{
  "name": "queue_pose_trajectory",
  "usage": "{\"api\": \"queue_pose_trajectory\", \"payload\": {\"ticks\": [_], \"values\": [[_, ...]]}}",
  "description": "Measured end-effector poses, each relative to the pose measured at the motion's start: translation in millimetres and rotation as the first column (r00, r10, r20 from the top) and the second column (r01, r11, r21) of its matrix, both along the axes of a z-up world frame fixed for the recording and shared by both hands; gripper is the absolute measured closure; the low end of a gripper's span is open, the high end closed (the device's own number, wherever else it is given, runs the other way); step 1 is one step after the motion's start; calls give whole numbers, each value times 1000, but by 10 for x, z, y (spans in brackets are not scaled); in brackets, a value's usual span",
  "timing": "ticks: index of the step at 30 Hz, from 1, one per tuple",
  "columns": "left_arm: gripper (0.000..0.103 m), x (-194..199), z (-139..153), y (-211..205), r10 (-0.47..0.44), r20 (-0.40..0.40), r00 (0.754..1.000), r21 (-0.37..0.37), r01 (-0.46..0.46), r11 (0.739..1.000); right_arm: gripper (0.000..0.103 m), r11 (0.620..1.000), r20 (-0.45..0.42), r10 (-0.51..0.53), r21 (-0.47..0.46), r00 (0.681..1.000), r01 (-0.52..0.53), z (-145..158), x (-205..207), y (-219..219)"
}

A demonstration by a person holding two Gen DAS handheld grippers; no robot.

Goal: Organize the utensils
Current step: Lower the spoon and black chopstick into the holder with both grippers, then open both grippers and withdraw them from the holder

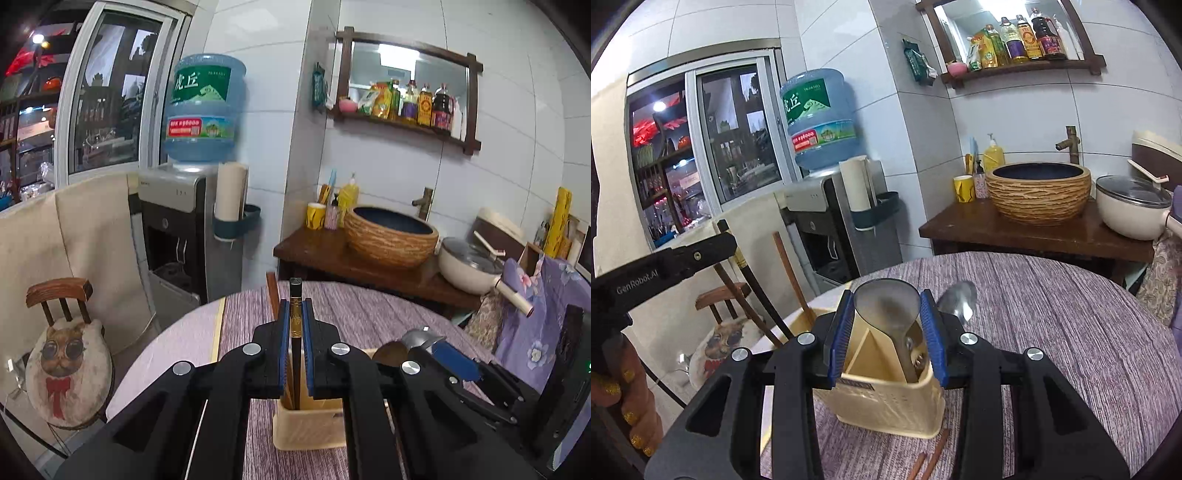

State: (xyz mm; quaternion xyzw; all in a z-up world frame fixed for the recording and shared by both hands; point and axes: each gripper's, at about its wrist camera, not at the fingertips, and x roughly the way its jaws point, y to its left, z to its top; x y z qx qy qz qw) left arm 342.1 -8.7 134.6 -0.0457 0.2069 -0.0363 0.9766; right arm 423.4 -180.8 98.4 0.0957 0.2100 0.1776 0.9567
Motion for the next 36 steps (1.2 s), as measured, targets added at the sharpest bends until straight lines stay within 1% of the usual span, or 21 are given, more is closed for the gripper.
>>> {"api": "queue_pose_trajectory", "payload": {"ticks": [2, 5, 7, 8, 9, 10, 11, 12, 13, 15, 16, 17, 18, 20, 23, 27, 30, 31, 33, 34, 36], "values": [[95, 4, -69, -5, -6, -13, 1000, 15, 7, 1000, 66, 1000, -3, 5, -18, 1000, -5, -83, -18, 17], [95, -54, -126, -21, -14, 6, 1000, 40, 14, 999, 65, 999, -12, -7, -41, 1000, 7, -172, -32, 27], [93, -133, -129, -17, -32, 25, 999, 40, 31, 999, 58, 998, -3, -25, -53, 1000, 25, -216, -70, 16], [87, -173, -129, -20, -38, 29, 999, 41, 37, 998, 55, 998, 4, -28, -58, 1000, 28, -229, -94, 10], [75, -234, -121, -9, -46, 36, 998, 41, 45, 998, 45, 998, 16, -27, -63, 1000, 28, -241, -129, -1], [67, -283, -117, 1, -47, 46, 998, 39, 45, 998, 39, 998, 22, -27, -64, 999, 29, -237, -160, -13], [54, -352, -110, 15, -41, 62, 997, 32, 39, 999, 39, 997, 44, -38, -66, 998, 41, -236, -228, -41], [45, -440, -102, 50, -35, 79, 996, 22, 33, 999, 39, 996, 57, -47, -70, 997, 51, -231, -292, -65], [42, -507, -100, 72, -33, 84, 996, 15, 32, 999, 36, 995, 65, -57, -74, 996, 62, -224, -356, -92], [30, -648, -122, 123, -29, 87, 996, -9, 30, 1000, 29, 993, 72, -87, -73, 994, 92, -232, -512, -159], [26, -703, -146, 144, -31, 83, 996, -20, 33, 999, 25, 992, 65, -95, -74, 993, 100, -242, -586, -192], [19, -763, -182, 162, -36, 75, 997, -31, 38, 999, 24, 991, 46, -98, -81, 994, 102, -263, -651, -218], [17, -823, -235, 178, -44, 63, 997, -39, 46, 998, 24, 991, 20, -101, -90, 995, 102, -289, -715, -240], [14, -894, -348, 188, -44, 30, 999, -49, 45, 998, 24, 991, -29, -93, -100, 995, 90, -356, -813, -294], [13, -958, -609, 208, -48, -54, 997, -72, 44, 996, 23, 985, -115, -112, -147, 987, 94, -536, -970, -361], [13, -1037, -990, 231, -28, -156, 987, -73, 17, 997, 22, 966, -215, -133, -246, 967, 78, -869, -1138, -353], [15, -1097, -1223, 237, -24, -219, 975, -71, 8, 997, 22, 952, -251, -155, -297, 956, 76, -1060, -1269, -331], [17, -1126, -1285, 236, -27, -232, 972, -70, 11, 997, 22, 947, -271, -165, -313, 948, 75, -1141, -1319, -327], [28, -1156, -1418, 206, -38, -266, 963, -60, 23, 998, 22, 947, -297, -169, -312, 940, 72, -1233, -1354, -332], [31, -1172, -1462, 194, -43, -281, 959, -59, 28, 998, 22, 948, -315, -176, -308, 933, 75, -1291, -1369, -334], [42, -1205, -1556, 184, -49, -305, 951, -71, 29, 997, 22, 954, -349, -169, -293, 922, 64, -1381, -1372, -320]]}}
